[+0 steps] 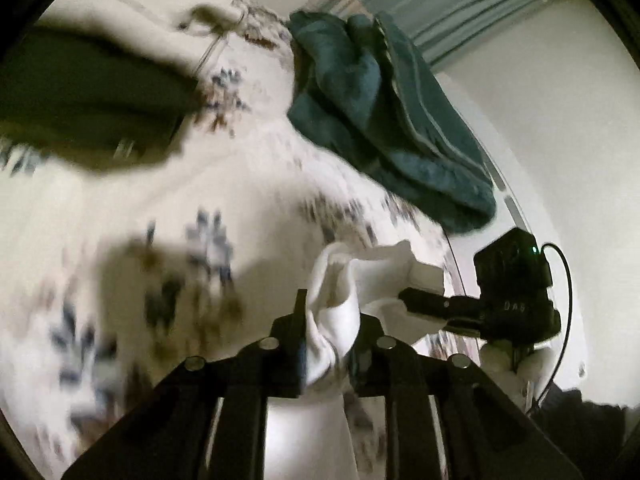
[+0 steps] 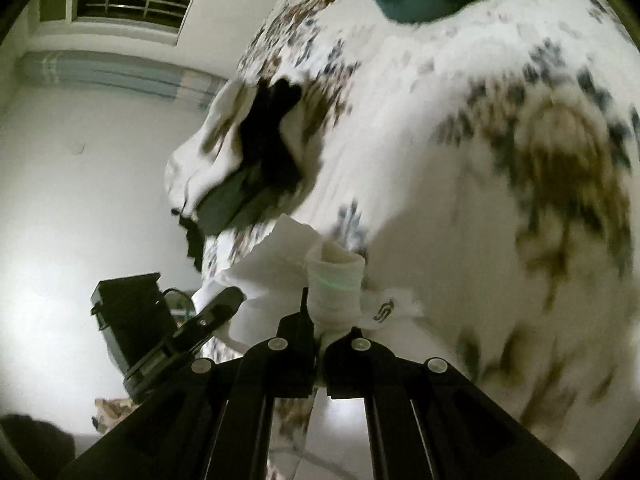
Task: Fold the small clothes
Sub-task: 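Fold the shirt over with the left gripper toward the right gripper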
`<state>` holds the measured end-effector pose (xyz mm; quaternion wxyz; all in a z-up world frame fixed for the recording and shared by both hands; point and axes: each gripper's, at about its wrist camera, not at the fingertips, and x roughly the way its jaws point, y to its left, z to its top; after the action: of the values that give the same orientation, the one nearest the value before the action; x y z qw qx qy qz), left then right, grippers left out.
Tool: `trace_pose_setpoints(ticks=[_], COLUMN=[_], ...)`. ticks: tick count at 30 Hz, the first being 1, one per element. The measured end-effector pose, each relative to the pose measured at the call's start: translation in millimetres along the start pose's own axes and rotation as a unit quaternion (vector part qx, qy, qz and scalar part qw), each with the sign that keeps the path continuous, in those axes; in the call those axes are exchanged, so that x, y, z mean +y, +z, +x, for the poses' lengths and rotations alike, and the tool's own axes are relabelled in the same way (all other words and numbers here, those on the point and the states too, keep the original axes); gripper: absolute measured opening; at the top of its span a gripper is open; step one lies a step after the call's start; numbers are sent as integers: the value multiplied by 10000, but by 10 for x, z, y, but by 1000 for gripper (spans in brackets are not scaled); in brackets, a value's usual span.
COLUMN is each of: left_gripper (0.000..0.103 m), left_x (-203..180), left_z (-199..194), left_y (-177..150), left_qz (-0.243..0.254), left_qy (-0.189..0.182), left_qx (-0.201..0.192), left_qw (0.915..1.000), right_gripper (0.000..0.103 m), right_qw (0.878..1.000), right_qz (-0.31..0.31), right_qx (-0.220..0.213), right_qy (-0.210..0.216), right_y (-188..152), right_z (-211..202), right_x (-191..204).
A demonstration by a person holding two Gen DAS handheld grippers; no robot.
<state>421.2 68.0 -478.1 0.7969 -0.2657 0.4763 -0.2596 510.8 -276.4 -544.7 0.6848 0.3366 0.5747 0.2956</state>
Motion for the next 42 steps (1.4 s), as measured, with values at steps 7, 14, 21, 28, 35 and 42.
trace_pose_setpoints(ticks=[7, 14, 21, 28, 35, 42], left_gripper=[65, 65, 60, 6, 43, 60], left_x=[227, 406, 701, 469, 527, 655], left_z=[-475, -631, -66, -73, -287, -199], left_y=[-1162, -1336, -1151, -1281, -1424, -1435], left_qz=[-573, -1071, -1639, -1101, -1270, -1850], left_qy=[667, 1177, 997, 1140, 1206, 758], left_qx=[838, 806, 860, 908, 1208, 817], left_qw=[9926, 9840, 9776, 9832, 9771, 9764], right_gripper=[57, 57, 57, 10, 52, 59], right_qw=[9857, 9792, 9681, 9561, 9466, 9494], right_qz=[546, 1692, 2175, 2129, 2608, 2964], right_qx=[1499, 881, 471, 717, 659, 292], right_qy=[-547, -694, -1156, -1884, -1775, -1000], right_y=[-1350, -1691, -1523, -1678, -1966, -2011], right_z=[271, -14, 335, 437, 144, 368], right_x=[-268, -628, -745, -749, -861, -902])
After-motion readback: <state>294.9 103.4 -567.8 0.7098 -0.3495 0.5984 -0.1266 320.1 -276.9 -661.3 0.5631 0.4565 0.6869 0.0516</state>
